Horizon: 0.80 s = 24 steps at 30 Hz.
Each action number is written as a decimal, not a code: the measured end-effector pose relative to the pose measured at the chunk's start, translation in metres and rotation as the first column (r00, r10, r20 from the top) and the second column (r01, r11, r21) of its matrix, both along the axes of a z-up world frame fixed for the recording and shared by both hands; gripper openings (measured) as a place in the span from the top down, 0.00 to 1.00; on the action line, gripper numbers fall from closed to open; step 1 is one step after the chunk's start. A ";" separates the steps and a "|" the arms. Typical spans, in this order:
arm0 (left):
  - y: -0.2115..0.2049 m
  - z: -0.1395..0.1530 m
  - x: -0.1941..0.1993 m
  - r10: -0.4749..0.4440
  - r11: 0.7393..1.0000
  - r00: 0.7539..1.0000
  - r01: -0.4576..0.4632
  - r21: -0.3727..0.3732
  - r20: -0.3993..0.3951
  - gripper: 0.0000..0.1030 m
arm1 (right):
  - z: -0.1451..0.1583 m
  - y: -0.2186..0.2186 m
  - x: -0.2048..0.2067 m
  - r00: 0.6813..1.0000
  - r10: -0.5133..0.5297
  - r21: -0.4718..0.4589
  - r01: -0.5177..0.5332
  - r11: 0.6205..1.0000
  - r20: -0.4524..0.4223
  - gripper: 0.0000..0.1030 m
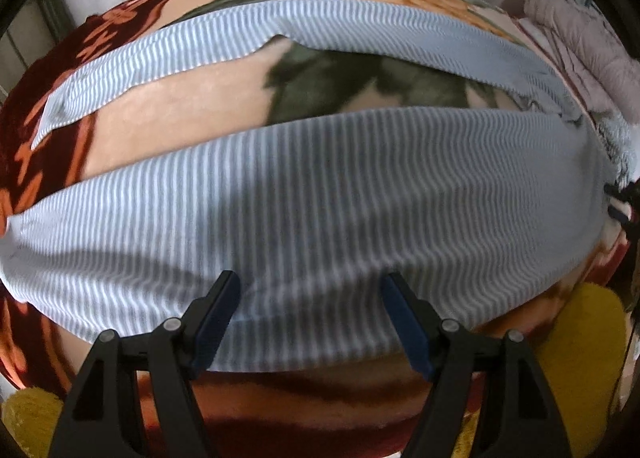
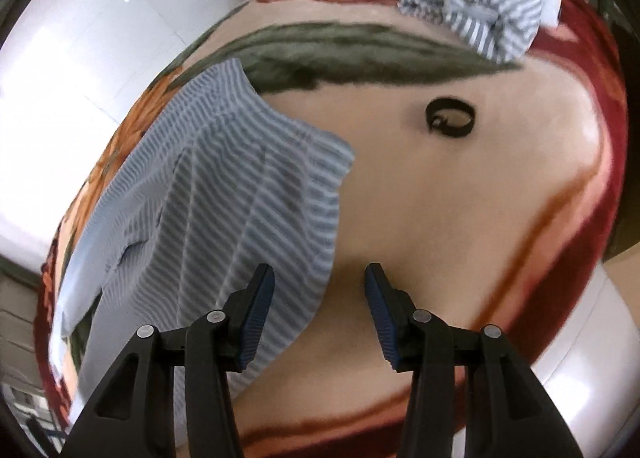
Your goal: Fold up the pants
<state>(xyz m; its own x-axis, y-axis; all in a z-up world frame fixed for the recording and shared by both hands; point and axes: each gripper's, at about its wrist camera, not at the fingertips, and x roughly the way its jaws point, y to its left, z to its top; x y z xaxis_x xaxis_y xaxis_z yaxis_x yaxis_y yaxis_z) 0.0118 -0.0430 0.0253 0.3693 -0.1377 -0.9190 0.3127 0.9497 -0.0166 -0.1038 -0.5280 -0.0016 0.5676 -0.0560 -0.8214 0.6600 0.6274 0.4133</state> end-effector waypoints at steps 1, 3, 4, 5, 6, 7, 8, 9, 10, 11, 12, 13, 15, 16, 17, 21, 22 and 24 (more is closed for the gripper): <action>-0.002 0.000 -0.001 -0.010 1.000 1.000 0.010 0.007 0.001 0.25 | 0.000 0.000 0.001 1.000 0.003 -0.002 -0.003 1.000 0.005 0.53; -0.004 0.003 -0.005 -0.037 0.999 0.999 0.037 -0.015 -0.002 0.25 | 0.000 -0.001 0.003 1.000 0.014 -0.003 -0.014 1.000 0.013 0.53; -0.005 0.005 -0.007 -0.054 0.998 0.999 0.053 -0.030 -0.003 0.25 | 0.000 -0.001 0.004 1.000 0.020 -0.002 -0.020 1.000 0.017 0.53; -0.007 0.007 -0.010 -0.079 0.996 0.997 0.079 -0.044 -0.003 0.25 | 0.000 -0.002 0.005 0.999 0.026 -0.001 -0.026 1.000 0.018 0.53; -0.012 0.008 -0.013 -0.099 0.994 0.995 0.099 -0.048 -0.001 0.25 | 0.000 -0.004 0.005 0.999 0.030 0.003 -0.030 1.000 0.019 0.53; -0.015 0.010 -0.018 -0.130 0.990 0.992 0.130 -0.054 0.006 0.25 | 0.000 -0.005 0.005 0.999 0.031 0.008 -0.032 0.999 0.019 0.53; -0.018 0.012 -0.023 -0.157 0.986 0.987 0.158 -0.057 0.012 0.25 | 0.000 -0.006 0.004 0.999 0.030 0.015 -0.030 0.999 0.023 0.53; -0.022 0.013 -0.028 -0.183 0.981 0.983 0.184 -0.054 0.018 0.25 | 0.000 -0.008 0.005 0.999 0.027 0.021 -0.028 0.999 0.025 0.53; -0.027 0.012 -0.033 -0.214 0.976 0.976 0.215 -0.043 0.030 0.25 | 0.000 -0.009 0.006 0.999 0.026 0.024 -0.027 0.999 0.026 0.53; -0.030 0.011 -0.036 -0.227 0.973 0.973 0.229 -0.036 0.034 0.25 | 0.000 -0.010 0.008 0.999 0.025 0.027 -0.026 0.999 0.026 0.53; -0.035 0.008 -0.038 -0.245 0.969 0.969 0.246 -0.028 0.030 0.25 | 0.000 -0.011 0.009 0.999 0.027 0.028 -0.027 0.999 0.025 0.53; -0.038 0.006 -0.040 -0.257 0.966 0.966 0.258 -0.028 0.020 0.25 | 0.000 -0.012 0.010 0.999 0.028 0.027 -0.029 0.999 0.024 0.53; -0.044 0.000 -0.042 -0.280 0.960 0.960 0.280 -0.021 0.011 0.25 | 0.000 -0.012 0.013 0.999 0.031 0.024 -0.032 0.999 0.021 0.53; -0.046 -0.005 -0.043 -0.291 0.957 0.957 0.291 -0.004 0.015 0.25 | 0.000 -0.013 0.014 0.999 0.031 0.025 -0.032 0.999 0.022 0.53; -0.050 -0.008 -0.045 -0.300 0.954 0.954 0.299 0.017 0.022 0.24 | -0.001 -0.013 0.014 0.999 0.031 0.027 -0.032 0.999 0.025 0.53; -0.058 -0.010 -0.045 -0.312 0.949 0.947 0.308 0.063 0.081 0.24 | -0.001 -0.018 0.013 0.999 0.020 0.057 -0.022 0.998 0.049 0.53; -0.059 -0.010 -0.044 -0.309 0.950 0.945 0.302 0.079 0.103 0.24 | -0.002 -0.020 0.014 0.998 0.017 0.063 -0.020 0.998 0.056 0.53; -0.064 -0.011 -0.044 -0.308 0.949 0.940 0.293 0.114 0.148 0.24 | -0.003 -0.024 0.014 0.998 0.010 0.079 -0.015 0.997 0.070 0.53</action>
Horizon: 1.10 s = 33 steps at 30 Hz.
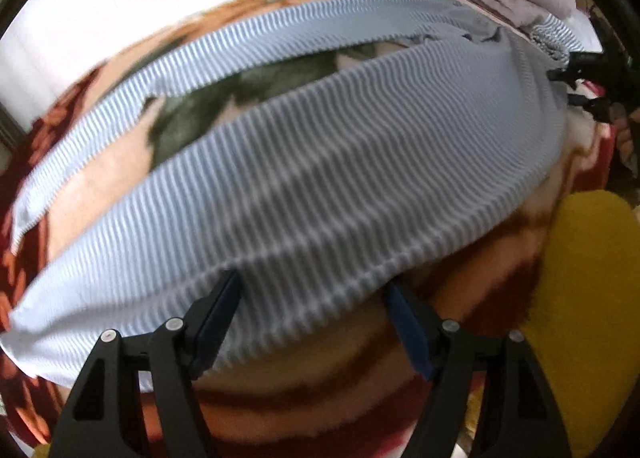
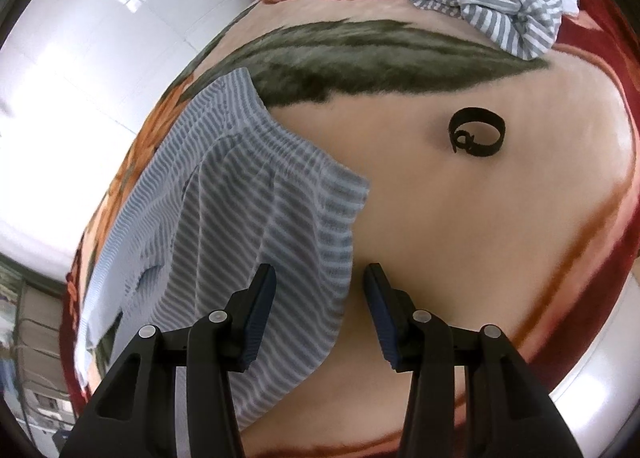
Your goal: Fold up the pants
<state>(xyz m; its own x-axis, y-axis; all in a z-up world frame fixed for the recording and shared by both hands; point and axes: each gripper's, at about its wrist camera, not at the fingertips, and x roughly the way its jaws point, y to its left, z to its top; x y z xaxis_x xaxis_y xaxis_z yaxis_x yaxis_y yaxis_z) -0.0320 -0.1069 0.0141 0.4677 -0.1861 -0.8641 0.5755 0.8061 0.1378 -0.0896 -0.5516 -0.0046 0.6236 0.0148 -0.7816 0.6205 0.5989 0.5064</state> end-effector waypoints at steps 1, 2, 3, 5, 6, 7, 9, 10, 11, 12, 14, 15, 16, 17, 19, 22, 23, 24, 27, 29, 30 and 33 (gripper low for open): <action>-0.002 -0.003 0.001 0.002 1.000 1.000 -0.002 0.008 0.014 0.24 | 0.000 -0.002 0.001 1.000 -0.002 0.005 0.002 1.000 0.002 0.53; -0.005 -0.005 0.002 0.005 1.000 1.000 -0.005 0.012 0.016 0.25 | -0.001 -0.003 0.002 1.000 -0.003 0.010 0.003 1.000 0.004 0.53; -0.007 -0.008 0.003 0.012 1.000 1.000 -0.013 0.010 0.018 0.25 | 0.000 -0.004 0.003 1.000 -0.002 0.013 0.002 1.000 0.006 0.53; -0.007 -0.009 0.001 0.014 1.000 0.999 -0.014 0.000 0.034 0.29 | 0.000 -0.004 0.005 1.000 -0.002 0.011 0.002 1.000 0.013 0.53; -0.010 -0.009 0.000 0.008 1.000 0.999 -0.008 -0.002 0.043 0.33 | 0.000 -0.004 0.006 1.000 0.002 0.006 -0.002 1.000 0.013 0.54; -0.010 -0.009 -0.001 -0.004 1.000 0.999 0.005 -0.003 0.054 0.38 | 0.001 -0.003 0.007 1.000 0.005 0.001 -0.005 1.000 0.011 0.57; -0.010 -0.007 -0.005 -0.028 0.999 0.998 0.029 -0.020 0.056 0.67 | 0.001 -0.002 0.007 1.000 0.010 -0.006 -0.010 1.000 0.007 0.62; -0.012 -0.005 -0.005 -0.038 0.999 0.998 0.040 -0.031 0.052 0.75 | 0.001 0.000 0.006 1.000 0.011 -0.002 -0.011 1.000 0.013 0.63; -0.012 -0.003 -0.005 -0.041 0.998 0.998 0.043 -0.044 0.045 0.86 | 0.001 0.002 0.004 1.000 0.012 0.003 -0.012 1.000 0.021 0.63; -0.011 -0.001 -0.005 -0.040 0.998 0.998 0.042 -0.053 0.040 0.89 | 0.001 0.003 0.001 1.000 0.013 0.006 -0.013 1.000 0.024 0.63; -0.008 0.009 -0.006 -0.029 0.994 0.999 0.032 -0.105 0.030 0.92 | 0.000 0.007 -0.004 1.000 0.006 -0.001 -0.006 1.000 0.028 0.66; -0.005 0.015 -0.006 -0.024 0.991 0.999 0.027 -0.133 0.026 0.93 | 0.000 0.007 -0.007 1.000 -0.002 -0.014 0.002 1.000 0.026 0.81; -0.002 0.023 -0.007 -0.018 0.986 1.000 0.022 -0.164 0.021 0.93 | 0.001 0.007 -0.008 1.000 -0.009 -0.027 0.010 1.000 0.023 0.95; 0.000 0.032 -0.006 -0.015 0.981 1.000 0.019 -0.192 0.022 0.94 | 0.004 0.006 -0.012 0.999 -0.023 -0.033 0.024 0.999 0.040 0.96; 0.004 0.050 -0.008 -0.017 0.971 0.999 0.025 -0.238 0.036 0.94 | 0.015 0.003 -0.020 0.994 -0.049 -0.030 0.053 0.998 0.102 0.97; 0.004 0.072 -0.021 -0.034 0.960 0.998 0.049 -0.277 0.058 0.94 | 0.040 -0.002 -0.034 0.981 -0.083 -0.054 0.094 0.994 0.177 0.97; 0.004 0.078 -0.024 -0.040 0.956 0.997 0.057 -0.286 0.065 0.94 | 0.049 -0.004 -0.040 0.977 -0.090 -0.058 0.103 0.993 0.196 0.97; 0.004 0.083 -0.027 -0.046 0.953 0.997 0.064 -0.295 0.066 0.94 | 0.054 -0.005 -0.044 0.974 -0.094 -0.061 0.108 0.992 0.205 0.97; 0.009 0.096 -0.041 -0.075 0.938 0.996 0.089 -0.336 0.053 0.94 | 0.067 -0.006 -0.058 0.970 -0.101 -0.074 0.120 0.990 0.221 0.97; 0.011 0.101 -0.048 -0.087 0.931 0.995 0.098 -0.352 0.047 0.95 | 0.071 -0.005 -0.069 0.968 -0.108 -0.077 0.129 0.989 0.227 0.97; 0.013 0.105 -0.053 -0.096 0.927 0.994 0.106 -0.361 0.046 0.95 | 0.072 -0.005 -0.075 0.968 -0.111 -0.077 0.131 0.988 0.227 0.97; 0.015 0.119 -0.069 -0.122 0.917 0.990 0.139 -0.373 0.069 0.95 | 0.071 -0.003 -0.089 0.968 -0.121 -0.068 0.139 0.988 0.220 0.97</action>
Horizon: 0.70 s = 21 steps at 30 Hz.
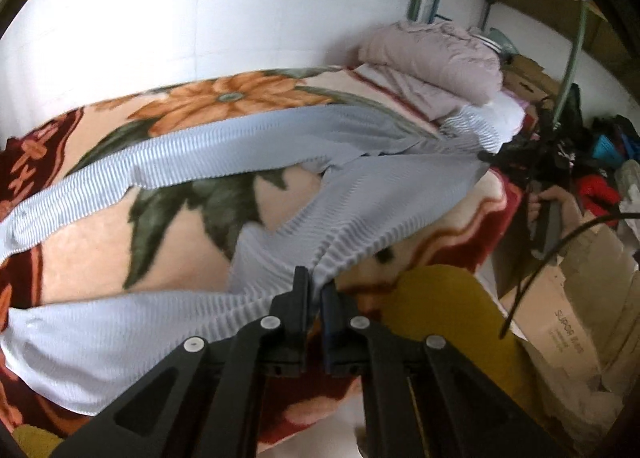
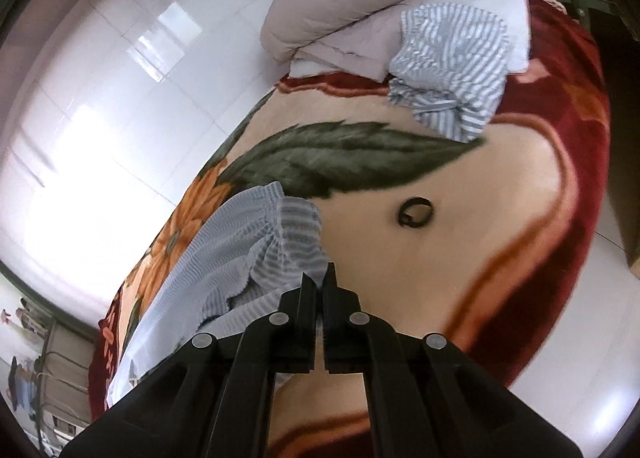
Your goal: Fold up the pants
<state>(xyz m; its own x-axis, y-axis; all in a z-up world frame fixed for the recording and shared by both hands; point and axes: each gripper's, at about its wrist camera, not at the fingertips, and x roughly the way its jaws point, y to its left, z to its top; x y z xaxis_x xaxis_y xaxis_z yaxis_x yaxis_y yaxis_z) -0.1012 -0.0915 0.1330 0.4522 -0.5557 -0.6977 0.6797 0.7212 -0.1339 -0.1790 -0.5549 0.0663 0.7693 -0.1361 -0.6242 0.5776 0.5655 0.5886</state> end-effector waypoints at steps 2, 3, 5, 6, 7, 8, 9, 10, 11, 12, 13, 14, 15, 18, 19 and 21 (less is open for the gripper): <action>0.002 0.010 -0.009 -0.012 1.000 1.000 0.013 -0.015 0.018 0.95 | -0.002 0.001 -0.006 1.000 0.004 0.008 -0.004 1.000 -0.010 0.97; 0.003 0.014 -0.012 -0.011 1.000 1.000 0.012 -0.022 0.026 0.95 | -0.003 0.002 -0.008 1.000 0.014 0.010 -0.014 1.000 -0.015 0.97; 0.006 0.022 -0.014 0.004 1.000 0.999 -0.003 -0.030 0.040 0.95 | -0.003 0.004 -0.005 0.999 0.035 0.005 -0.035 0.999 -0.029 0.97; 0.007 0.025 -0.012 0.017 0.999 0.999 -0.015 -0.033 0.043 0.95 | -0.002 0.005 -0.002 0.998 0.044 -0.002 -0.044 0.999 -0.035 0.97; 0.008 0.028 -0.008 0.032 0.999 0.998 -0.031 -0.038 0.047 0.95 | 0.001 0.006 0.002 0.998 0.053 -0.005 -0.053 0.999 -0.033 0.97; 0.010 0.032 -0.005 0.048 0.998 0.998 -0.046 -0.044 0.051 0.95 | 0.007 0.006 0.008 0.998 0.064 -0.009 -0.064 0.998 -0.024 0.97; 0.011 0.035 0.001 0.067 0.997 0.996 -0.064 -0.051 0.050 0.95 | 0.012 0.007 0.013 0.997 0.072 -0.016 -0.072 0.997 -0.019 0.97; 0.013 0.040 0.010 0.093 0.994 0.995 -0.090 -0.064 0.048 0.95 | 0.018 0.007 0.021 0.997 0.081 -0.027 -0.081 0.996 -0.012 0.97; 0.015 0.043 0.016 0.108 0.992 0.993 -0.104 -0.072 0.048 0.96 | 0.027 0.008 0.032 0.996 0.094 -0.046 -0.095 0.994 -0.005 0.97; 0.015 0.048 0.026 0.130 0.989 0.990 -0.126 -0.071 0.062 0.96 | 0.034 0.008 0.041 0.995 0.104 -0.060 -0.104 0.993 -0.003 0.97; 0.013 0.052 0.035 0.143 0.988 0.987 -0.138 -0.068 0.076 0.96 | 0.040 0.008 0.051 0.994 0.113 -0.072 -0.113 0.991 -0.003 0.97; 0.012 0.054 0.042 0.152 0.987 0.985 -0.147 -0.063 0.087 0.96 | 0.047 0.009 0.062 0.992 0.123 -0.086 -0.123 0.989 -0.001 0.97; 0.009 0.057 0.052 0.165 0.985 0.981 -0.160 -0.059 0.101 0.96 | 0.052 0.009 0.075 0.991 0.132 -0.103 -0.132 0.986 -0.003 0.97; 0.003 0.064 0.085 0.199 0.979 0.971 -0.193 -0.057 0.132 0.96 | 0.062 0.009 0.114 0.988 0.155 -0.152 -0.156 0.976 -0.022 0.97; 0.000 0.064 0.099 0.210 0.977 0.968 -0.204 -0.055 0.140 0.96 | 0.063 0.009 0.126 0.986 0.161 -0.165 -0.164 0.973 -0.030 0.97; -0.007 0.062 0.128 0.234 0.972 0.962 -0.230 -0.046 0.143 0.96 | 0.060 0.007 0.152 0.984 0.170 -0.185 -0.176 0.967 -0.049 0.97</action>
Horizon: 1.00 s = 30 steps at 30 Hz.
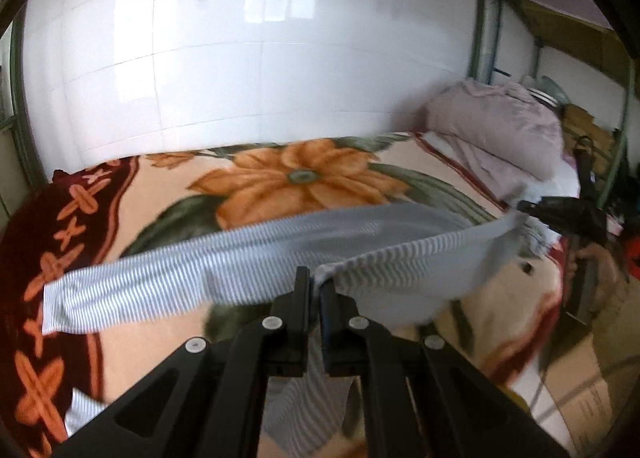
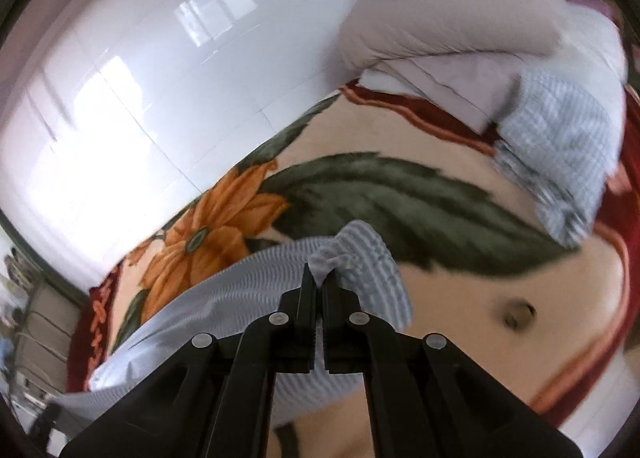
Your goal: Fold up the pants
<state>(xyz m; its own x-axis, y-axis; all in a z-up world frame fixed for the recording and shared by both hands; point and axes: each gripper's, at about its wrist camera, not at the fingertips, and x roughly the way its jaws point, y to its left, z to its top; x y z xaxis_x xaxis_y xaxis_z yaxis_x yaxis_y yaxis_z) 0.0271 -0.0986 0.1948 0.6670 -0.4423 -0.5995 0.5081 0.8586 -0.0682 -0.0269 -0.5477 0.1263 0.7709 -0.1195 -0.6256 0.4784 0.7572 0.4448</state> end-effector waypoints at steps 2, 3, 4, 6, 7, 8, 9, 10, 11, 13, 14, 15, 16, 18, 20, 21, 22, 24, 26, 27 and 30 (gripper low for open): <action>-0.008 -0.008 0.035 0.028 1.000 1.000 -0.028 0.009 -0.008 0.96 | -0.006 -0.003 0.023 1.000 0.003 -0.008 -0.003 1.000 -0.018 0.97; -0.011 -0.013 0.046 0.034 0.999 0.999 -0.033 0.018 -0.010 0.96 | -0.011 -0.006 0.034 1.000 0.004 -0.012 -0.004 1.000 -0.030 0.97; -0.015 -0.019 0.061 0.041 0.999 0.999 -0.040 0.034 -0.013 0.96 | -0.016 -0.007 0.045 0.999 0.004 -0.015 -0.005 1.000 -0.041 0.97; -0.024 -0.032 0.087 0.048 0.997 0.999 -0.046 0.062 -0.021 0.96 | -0.027 -0.010 0.067 0.998 0.007 -0.026 -0.009 1.000 -0.069 0.97; -0.028 -0.039 0.100 0.052 0.996 0.998 -0.050 0.076 -0.024 0.96 | -0.032 -0.011 0.076 0.997 0.011 -0.031 -0.013 0.999 -0.079 0.97; -0.032 -0.045 0.111 0.054 0.995 0.998 -0.051 0.087 -0.027 0.96 | -0.039 -0.013 0.088 0.995 0.015 -0.040 -0.019 0.999 -0.095 0.97; -0.035 -0.052 0.123 0.061 0.993 0.998 -0.058 0.098 -0.030 0.96 | -0.044 -0.013 0.095 0.994 0.014 -0.045 -0.019 0.999 -0.105 0.97; -0.040 -0.061 0.138 0.068 0.992 0.997 -0.063 0.111 -0.044 0.96 | -0.050 -0.015 0.105 0.993 0.013 -0.051 -0.019 0.999 -0.119 0.97; -0.042 -0.069 0.149 0.078 0.990 0.995 -0.071 0.118 -0.055 0.96 | -0.055 -0.016 0.111 0.992 0.012 -0.051 -0.019 0.999 -0.127 0.97; -0.047 -0.083 0.168 0.098 0.988 0.992 -0.088 0.126 -0.081 0.96 | -0.067 -0.019 0.125 0.989 0.005 -0.051 -0.012 0.999 -0.148 0.97; -0.049 -0.090 0.176 0.109 0.987 0.990 -0.097 0.129 -0.092 0.96 | -0.073 -0.020 0.132 0.986 0.001 -0.049 -0.009 0.999 -0.165 0.97; -0.052 -0.097 0.183 0.116 0.985 0.988 -0.102 0.137 -0.100 0.96 | -0.080 -0.020 0.138 0.983 -0.001 -0.046 -0.007 0.999 -0.184 0.96; -0.056 -0.106 0.192 0.126 0.982 0.986 -0.109 0.152 -0.106 0.96 | -0.086 -0.021 0.143 0.980 0.000 -0.042 -0.008 0.999 -0.200 0.96; -0.059 -0.117 0.200 0.130 0.980 0.984 -0.110 0.164 -0.119 0.94 | -0.098 -0.020 0.150 0.972 0.011 -0.042 -0.021 0.999 -0.234 0.92; -0.061 -0.127 0.208 0.134 0.979 0.981 -0.109 0.174 -0.140 0.92 | -0.101 -0.019 0.151 0.970 0.013 -0.055 -0.027 0.998 -0.243 0.91; -0.061 -0.129 0.210 0.139 0.978 0.980 -0.113 0.178 -0.142 0.87 | -0.099 -0.018 0.149 0.971 0.014 -0.057 -0.028 0.998 -0.239 0.89; -0.060 -0.131 0.212 0.146 0.977 0.978 -0.120 0.174 -0.147 0.82 | -0.097 -0.018 0.148 0.973 0.021 -0.053 -0.034 0.998 -0.231 0.83; -0.055 -0.130 0.212 0.161 0.977 0.975 -0.136 0.162 -0.153 0.60 | -0.090 -0.017 0.144 0.976 0.033 -0.052 -0.045 0.998 -0.214 0.70; -0.048 -0.124 0.211 0.171 0.979 0.973 -0.151 0.135 -0.154 0.54 | -0.080 -0.013 0.140 0.980 0.027 -0.083 -0.045 0.996 -0.200 0.63; -0.044 -0.121 0.210 0.167 0.981 0.974 -0.149 0.122 -0.155 0.53 | -0.074 -0.010 0.137 0.981 0.027 -0.104 -0.048 0.993 -0.193 0.61; -0.034 -0.106 0.198 0.163 0.983 0.976 -0.148 0.113 -0.142 0.50 | -0.057 -0.001 0.127 0.983 0.024 -0.150 -0.051 0.987 -0.180 0.53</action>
<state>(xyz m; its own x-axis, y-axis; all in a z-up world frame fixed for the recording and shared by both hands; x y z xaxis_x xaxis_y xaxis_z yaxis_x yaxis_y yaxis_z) 0.2255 -0.1325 0.0888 0.6220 -0.2726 -0.7340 0.3585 0.9326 -0.0425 0.1006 -0.5484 0.0692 0.6551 -0.1977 -0.7292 0.5093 0.8284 0.2329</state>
